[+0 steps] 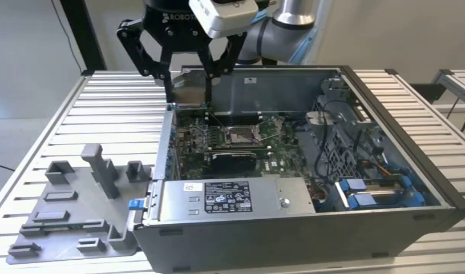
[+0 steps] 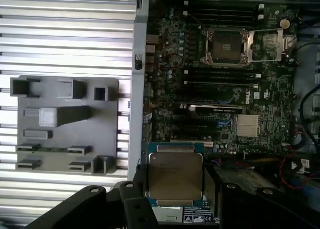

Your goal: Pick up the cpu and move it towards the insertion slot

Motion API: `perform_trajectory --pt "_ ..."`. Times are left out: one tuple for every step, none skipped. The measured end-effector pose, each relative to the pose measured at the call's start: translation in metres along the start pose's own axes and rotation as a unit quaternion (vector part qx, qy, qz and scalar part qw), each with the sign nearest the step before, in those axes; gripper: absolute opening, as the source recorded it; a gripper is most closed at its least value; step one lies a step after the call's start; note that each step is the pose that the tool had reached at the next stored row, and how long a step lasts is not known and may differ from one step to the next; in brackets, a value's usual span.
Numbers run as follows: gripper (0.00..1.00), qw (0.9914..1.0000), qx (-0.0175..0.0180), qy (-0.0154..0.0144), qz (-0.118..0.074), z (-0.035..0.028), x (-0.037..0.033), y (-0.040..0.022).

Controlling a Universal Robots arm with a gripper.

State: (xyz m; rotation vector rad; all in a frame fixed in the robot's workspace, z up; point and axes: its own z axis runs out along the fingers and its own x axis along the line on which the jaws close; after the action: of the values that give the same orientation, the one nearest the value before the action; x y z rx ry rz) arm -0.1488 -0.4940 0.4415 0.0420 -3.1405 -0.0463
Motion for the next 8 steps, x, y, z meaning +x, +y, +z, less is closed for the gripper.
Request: perform_trajectory --pt "0.00 1.00000 0.0000 0.0000 0.000 0.0001 -0.0031 -0.0001" --pt "0.00 1.00000 0.0000 0.0000 0.000 0.0000 -0.0062 -0.0002" --pt "0.00 1.00000 0.0000 0.0000 0.000 0.0000 -0.0091 -0.0003" --pt "0.00 1.00000 0.0000 0.0000 0.000 0.0000 -0.0122 -0.0003" --pt "0.00 1.00000 0.0000 0.0000 0.000 0.0000 -0.0155 -0.0004" --pt "0.00 1.00000 0.0000 0.0000 0.000 0.0000 -0.0181 -0.0005" --pt "0.00 1.00000 0.0000 0.0000 0.000 0.0000 -0.0209 -0.0006" --pt "0.00 1.00000 0.0000 0.0000 0.000 0.0001 -0.0234 -0.0006"
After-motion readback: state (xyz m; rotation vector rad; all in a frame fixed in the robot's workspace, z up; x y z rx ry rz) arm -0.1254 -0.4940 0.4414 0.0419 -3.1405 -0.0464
